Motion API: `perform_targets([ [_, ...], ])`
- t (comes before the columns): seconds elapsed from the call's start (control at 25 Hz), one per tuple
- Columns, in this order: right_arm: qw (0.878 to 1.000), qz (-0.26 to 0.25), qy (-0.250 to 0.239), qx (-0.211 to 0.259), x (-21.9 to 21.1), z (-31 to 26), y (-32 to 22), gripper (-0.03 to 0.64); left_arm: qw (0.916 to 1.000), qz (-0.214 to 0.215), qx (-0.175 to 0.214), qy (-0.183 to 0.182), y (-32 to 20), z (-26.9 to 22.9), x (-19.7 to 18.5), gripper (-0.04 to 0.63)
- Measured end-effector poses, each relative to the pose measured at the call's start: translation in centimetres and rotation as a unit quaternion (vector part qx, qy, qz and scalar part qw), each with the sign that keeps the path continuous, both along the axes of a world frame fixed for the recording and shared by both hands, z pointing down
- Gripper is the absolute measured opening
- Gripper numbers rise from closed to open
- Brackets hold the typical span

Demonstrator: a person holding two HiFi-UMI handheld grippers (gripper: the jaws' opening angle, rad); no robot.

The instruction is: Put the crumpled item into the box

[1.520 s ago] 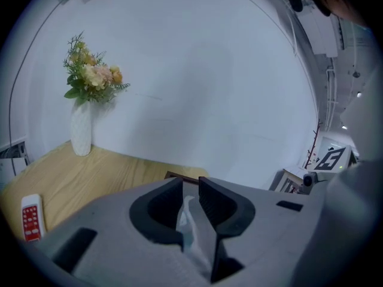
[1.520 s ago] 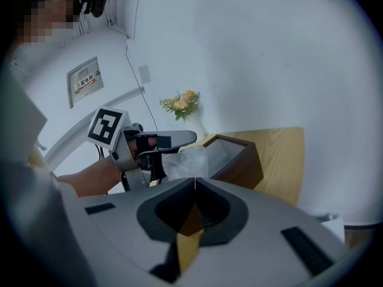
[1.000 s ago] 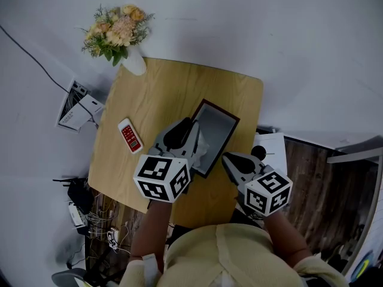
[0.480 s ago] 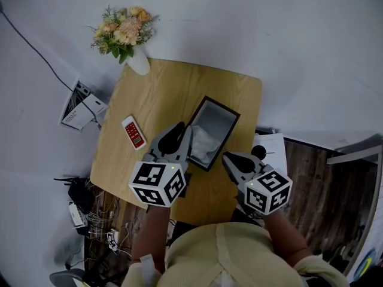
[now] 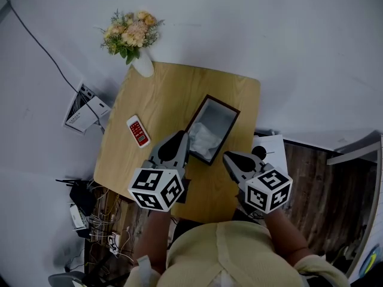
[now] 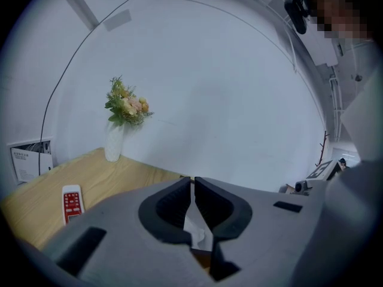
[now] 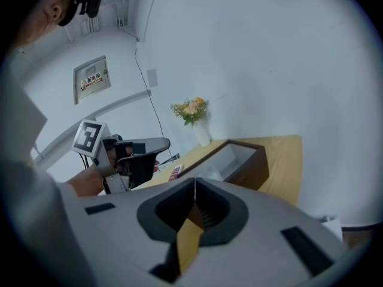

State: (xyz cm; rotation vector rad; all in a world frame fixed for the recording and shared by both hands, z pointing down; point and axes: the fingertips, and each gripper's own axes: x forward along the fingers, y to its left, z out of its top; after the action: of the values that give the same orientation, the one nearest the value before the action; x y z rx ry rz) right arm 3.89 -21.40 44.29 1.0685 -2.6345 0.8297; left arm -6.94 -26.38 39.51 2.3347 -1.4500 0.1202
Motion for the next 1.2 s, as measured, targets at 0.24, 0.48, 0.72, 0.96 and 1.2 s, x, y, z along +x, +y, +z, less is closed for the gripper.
perform_targets([
  [0.24,1.000,0.002,0.003,0.005,-0.4,-0.4,0.9,0.029,0.9999,-0.003,-0.003,0.015,1.7,0.0,-0.9,0.028],
  [0.48,1.000,0.005,0.007,0.010,-0.4,-0.6,1.4,0.029,0.9995,-0.007,-0.020,0.025,3.4,1.0,-1.5,0.025],
  [0.72,1.000,0.001,0.015,0.015,-0.5,-0.7,2.2,0.029,0.9992,-0.012,-0.033,0.020,5.4,2.0,-1.7,0.023],
  [0.96,1.000,-0.001,0.022,0.018,-0.6,-0.7,2.6,0.029,0.9986,-0.024,-0.042,0.023,6.7,2.8,-2.2,0.023],
  [1.2,0.999,-0.001,0.028,0.021,-0.6,-0.5,2.7,0.029,0.9977,-0.030,-0.056,0.026,7.7,3.9,-2.3,0.023],
])
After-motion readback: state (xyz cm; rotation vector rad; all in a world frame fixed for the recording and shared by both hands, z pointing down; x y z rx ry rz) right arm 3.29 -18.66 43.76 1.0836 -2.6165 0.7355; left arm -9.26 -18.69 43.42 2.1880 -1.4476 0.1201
